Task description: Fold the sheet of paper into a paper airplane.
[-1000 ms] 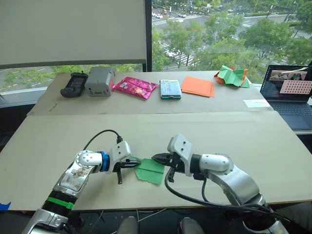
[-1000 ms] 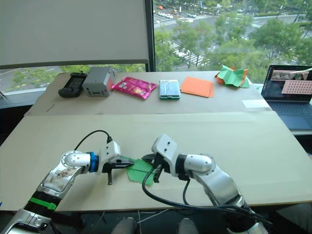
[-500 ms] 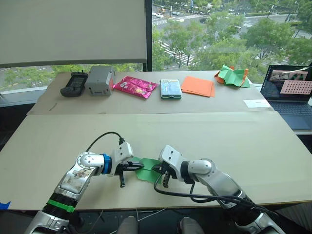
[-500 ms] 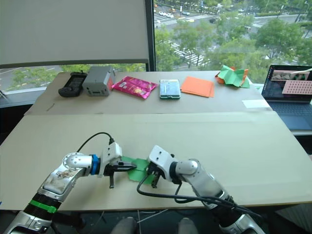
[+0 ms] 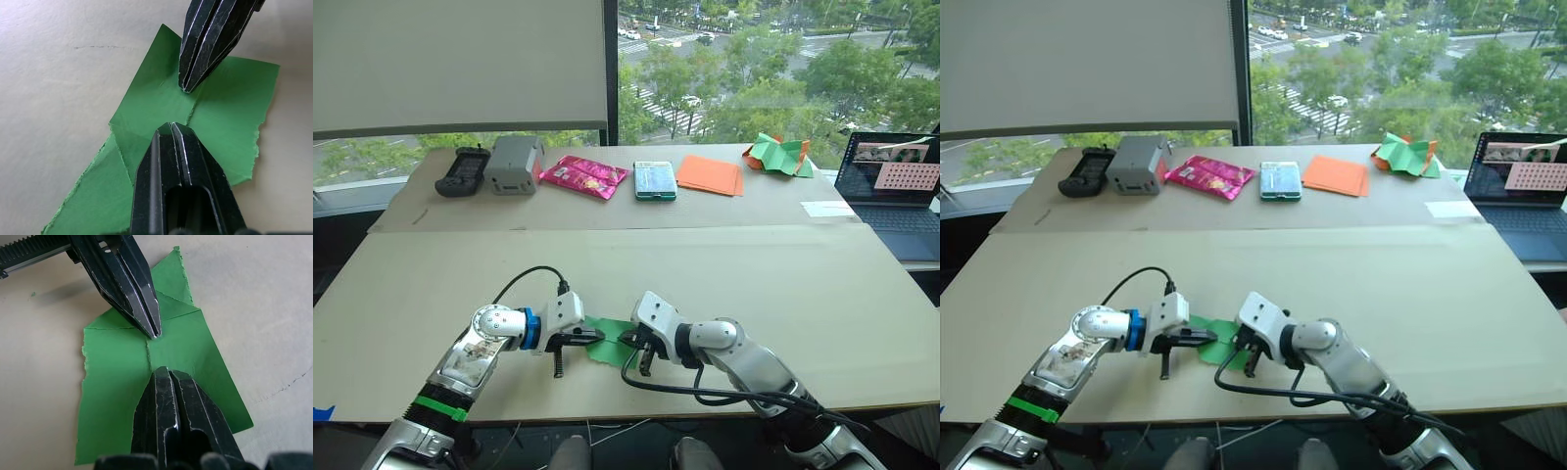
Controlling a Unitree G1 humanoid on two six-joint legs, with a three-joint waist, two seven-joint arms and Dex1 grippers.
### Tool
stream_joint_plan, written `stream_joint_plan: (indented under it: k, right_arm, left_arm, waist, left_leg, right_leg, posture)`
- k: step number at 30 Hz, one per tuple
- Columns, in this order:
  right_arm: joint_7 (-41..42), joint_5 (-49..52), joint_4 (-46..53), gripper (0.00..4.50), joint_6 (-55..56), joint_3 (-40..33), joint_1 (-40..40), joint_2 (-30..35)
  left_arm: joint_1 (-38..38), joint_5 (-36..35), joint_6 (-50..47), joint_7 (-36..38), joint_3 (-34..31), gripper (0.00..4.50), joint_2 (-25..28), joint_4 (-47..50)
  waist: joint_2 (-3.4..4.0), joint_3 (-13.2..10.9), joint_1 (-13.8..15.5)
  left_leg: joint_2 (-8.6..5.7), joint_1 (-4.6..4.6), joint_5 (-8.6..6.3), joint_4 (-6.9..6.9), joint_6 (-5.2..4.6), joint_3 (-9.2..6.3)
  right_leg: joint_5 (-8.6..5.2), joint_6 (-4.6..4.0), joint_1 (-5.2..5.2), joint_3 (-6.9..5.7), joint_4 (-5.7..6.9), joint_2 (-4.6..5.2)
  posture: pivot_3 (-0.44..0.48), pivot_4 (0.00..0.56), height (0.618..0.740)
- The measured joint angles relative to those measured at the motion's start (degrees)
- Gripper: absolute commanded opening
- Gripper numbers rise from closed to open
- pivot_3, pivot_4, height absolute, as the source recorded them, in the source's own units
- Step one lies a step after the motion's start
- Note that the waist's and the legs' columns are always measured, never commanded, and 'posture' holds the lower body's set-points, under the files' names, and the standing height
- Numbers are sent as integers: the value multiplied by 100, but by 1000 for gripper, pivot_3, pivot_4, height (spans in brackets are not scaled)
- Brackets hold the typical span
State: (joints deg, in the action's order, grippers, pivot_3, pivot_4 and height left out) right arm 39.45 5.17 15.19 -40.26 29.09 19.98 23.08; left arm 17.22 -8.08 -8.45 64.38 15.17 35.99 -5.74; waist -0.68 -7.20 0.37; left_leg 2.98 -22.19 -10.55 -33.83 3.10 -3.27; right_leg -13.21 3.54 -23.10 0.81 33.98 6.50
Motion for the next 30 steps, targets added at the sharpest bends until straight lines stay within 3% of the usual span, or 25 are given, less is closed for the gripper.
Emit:
stream_joint_plan:
  k: [30]
  right_arm:
    - [81, 5, -17, 14, -140, 97, 89, -17]
  left_arm:
    - [-894, -202, 14, 19, -882, 0, 710, 136]
  waist:
    - [37, 38, -177]
  left_leg:
    - [7, 34, -7, 15, 9, 1]
  right_leg:
    - [-3, -5, -7, -2, 5, 4]
  posture:
    - [0, 150, 706]
